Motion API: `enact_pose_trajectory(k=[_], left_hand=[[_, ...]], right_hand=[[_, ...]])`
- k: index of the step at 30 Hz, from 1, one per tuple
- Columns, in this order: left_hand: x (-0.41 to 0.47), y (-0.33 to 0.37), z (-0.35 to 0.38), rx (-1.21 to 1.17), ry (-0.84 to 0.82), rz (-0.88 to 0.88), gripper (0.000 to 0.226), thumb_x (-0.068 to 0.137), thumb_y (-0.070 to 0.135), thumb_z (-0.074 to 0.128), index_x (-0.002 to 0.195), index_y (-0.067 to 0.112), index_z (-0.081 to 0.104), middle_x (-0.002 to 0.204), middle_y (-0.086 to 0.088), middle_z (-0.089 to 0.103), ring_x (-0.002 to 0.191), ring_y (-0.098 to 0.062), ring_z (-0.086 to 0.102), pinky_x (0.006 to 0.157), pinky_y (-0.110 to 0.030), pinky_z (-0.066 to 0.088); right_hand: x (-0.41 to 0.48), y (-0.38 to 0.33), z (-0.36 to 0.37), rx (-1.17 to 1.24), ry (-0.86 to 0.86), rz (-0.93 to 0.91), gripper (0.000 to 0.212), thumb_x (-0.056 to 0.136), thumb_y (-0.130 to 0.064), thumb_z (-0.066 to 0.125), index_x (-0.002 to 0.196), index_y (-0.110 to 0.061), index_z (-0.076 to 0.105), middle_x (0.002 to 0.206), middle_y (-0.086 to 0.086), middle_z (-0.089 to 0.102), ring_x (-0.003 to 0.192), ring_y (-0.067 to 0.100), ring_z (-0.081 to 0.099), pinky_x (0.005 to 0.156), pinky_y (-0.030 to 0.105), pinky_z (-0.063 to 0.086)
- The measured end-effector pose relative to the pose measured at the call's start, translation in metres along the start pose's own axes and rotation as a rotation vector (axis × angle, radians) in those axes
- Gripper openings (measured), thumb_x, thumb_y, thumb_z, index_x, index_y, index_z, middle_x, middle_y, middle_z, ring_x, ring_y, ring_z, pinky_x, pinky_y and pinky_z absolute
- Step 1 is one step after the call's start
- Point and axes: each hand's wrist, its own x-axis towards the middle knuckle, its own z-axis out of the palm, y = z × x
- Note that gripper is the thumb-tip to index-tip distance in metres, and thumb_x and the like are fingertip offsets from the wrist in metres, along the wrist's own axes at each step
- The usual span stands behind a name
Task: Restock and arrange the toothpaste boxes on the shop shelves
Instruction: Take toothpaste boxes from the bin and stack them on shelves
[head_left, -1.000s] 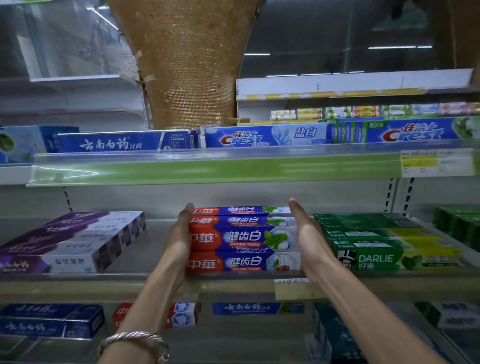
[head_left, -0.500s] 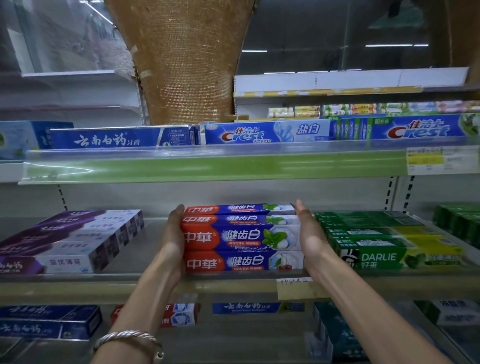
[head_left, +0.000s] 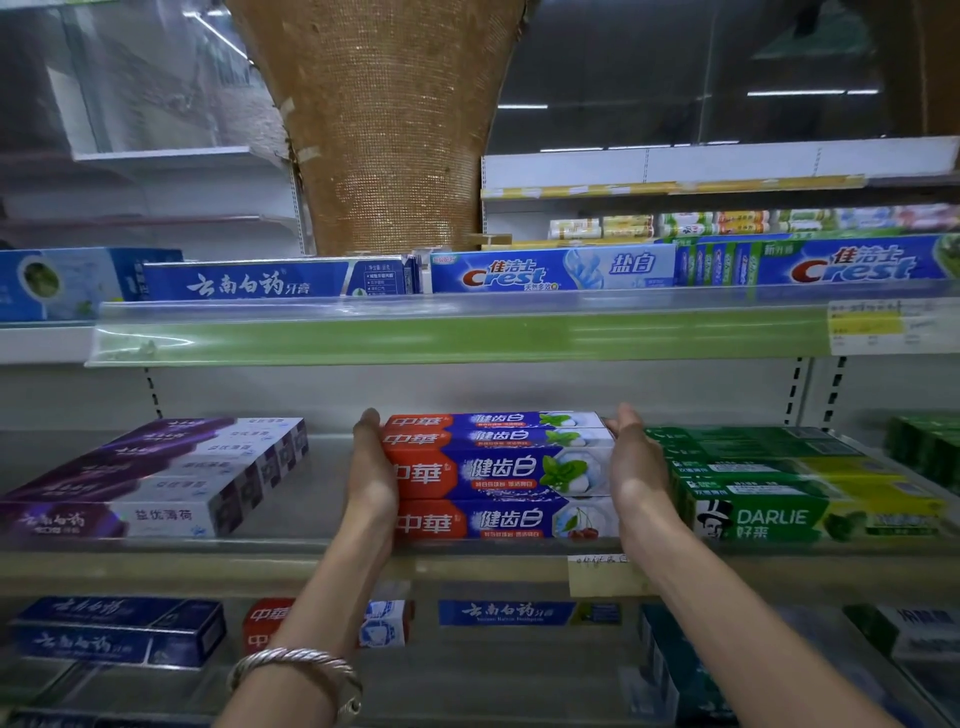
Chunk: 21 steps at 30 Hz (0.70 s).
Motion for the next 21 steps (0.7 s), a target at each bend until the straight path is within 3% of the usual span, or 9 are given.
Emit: enact_pose_trajectory(k=[2, 4, 6, 8, 10, 12, 17, 19, 21], left_hand=[[-0.002, 0.001, -0.002, -0.010, 0.006, 0.043, 0.052, 0.092, 0.063, 0.032, 0.092, 0.017, 0.057, 0.075, -0.009, 0.067, 0.069, -0.026, 0.064, 0.066, -0.039, 0.052], [-0.007, 0.001, -0.006, 0.008, 0.019, 0.172, 0.051, 0.095, 0.059, 0.029, 0.114, 0.019, 0.054, 0.084, 0.000, 0.064, 0.073, -0.017, 0.063, 0.063, -0.033, 0.050], [-0.020, 0.002, -0.009, 0.054, 0.085, 0.339, 0.049, 0.099, 0.050, 0.027, 0.127, 0.016, 0.049, 0.086, 0.010, 0.055, 0.068, 0.001, 0.060, 0.055, -0.022, 0.048], [-0.038, 0.002, -0.010, 0.091, 0.119, 0.557, 0.032, 0.103, 0.036, 0.028, 0.115, 0.017, 0.051, 0.081, 0.011, 0.050, 0.058, 0.015, 0.058, 0.047, -0.003, 0.041], [-0.062, 0.000, -0.007, 0.167, 0.033, 0.788, 0.028, 0.105, 0.026, 0.028, 0.115, 0.020, 0.054, 0.092, 0.018, 0.056, 0.075, 0.024, 0.057, 0.061, 0.002, 0.041], [-0.084, -0.003, -0.008, 0.204, -0.100, 0.914, 0.034, 0.101, 0.022, 0.028, 0.123, 0.016, 0.052, 0.108, 0.023, 0.061, 0.097, 0.020, 0.057, 0.076, 0.000, 0.042], [-0.110, -0.007, -0.027, 0.255, -0.121, 0.869, 0.035, 0.104, 0.016, 0.025, 0.131, 0.008, 0.047, 0.085, 0.036, 0.065, 0.089, 0.023, 0.057, 0.071, 0.001, 0.042], [-0.112, -0.007, -0.037, 0.309, -0.035, 0.822, 0.037, 0.103, 0.030, 0.031, 0.134, 0.018, 0.047, 0.096, 0.031, 0.061, 0.092, 0.026, 0.052, 0.072, 0.003, 0.039], [-0.099, -0.007, -0.045, 0.385, 0.052, 0.705, 0.045, 0.100, 0.041, 0.034, 0.142, 0.024, 0.038, 0.122, 0.023, 0.049, 0.101, 0.025, 0.045, 0.079, 0.000, 0.038]], right_hand=[[-0.007, -0.001, -0.001, 0.004, 0.004, -0.008, 0.054, 0.098, -0.056, 0.021, 0.127, -0.025, 0.055, 0.129, 0.008, 0.054, 0.106, 0.023, 0.050, 0.094, 0.036, 0.036], [-0.014, 0.005, -0.005, -0.015, 0.041, -0.117, 0.048, 0.090, -0.065, 0.025, 0.109, -0.038, 0.060, 0.123, 0.003, 0.060, 0.106, 0.023, 0.055, 0.096, 0.040, 0.043], [-0.033, 0.009, -0.008, -0.014, 0.136, -0.360, 0.030, 0.090, -0.056, 0.036, 0.099, -0.038, 0.059, 0.107, -0.005, 0.062, 0.105, 0.017, 0.057, 0.088, 0.035, 0.047], [-0.060, 0.008, -0.003, -0.033, 0.152, -0.641, 0.031, 0.088, -0.051, 0.038, 0.107, -0.036, 0.057, 0.110, -0.009, 0.061, 0.107, 0.009, 0.056, 0.088, 0.029, 0.047], [-0.088, 0.001, 0.007, 0.064, 0.045, -0.759, 0.038, 0.084, -0.051, 0.038, 0.110, -0.033, 0.058, 0.114, -0.010, 0.063, 0.108, 0.004, 0.058, 0.086, 0.019, 0.046], [-0.104, -0.004, 0.016, 0.173, -0.032, -0.784, 0.042, 0.084, -0.047, 0.039, 0.115, -0.026, 0.058, 0.116, -0.006, 0.064, 0.107, -0.002, 0.058, 0.082, 0.005, 0.042], [-0.104, 0.001, 0.021, 0.141, -0.003, -0.680, 0.045, 0.087, -0.040, 0.042, 0.123, -0.018, 0.058, 0.119, -0.001, 0.063, 0.103, 0.000, 0.058, 0.083, 0.006, 0.042], [-0.097, 0.009, 0.022, 0.069, 0.034, -0.626, 0.050, 0.085, -0.040, 0.042, 0.126, -0.015, 0.058, 0.120, 0.000, 0.062, 0.108, 0.007, 0.057, 0.091, 0.019, 0.045], [-0.090, 0.011, 0.023, -0.016, 0.076, -0.621, 0.050, 0.084, -0.046, 0.047, 0.124, -0.018, 0.060, 0.119, 0.000, 0.062, 0.111, 0.018, 0.059, 0.098, 0.038, 0.048]])
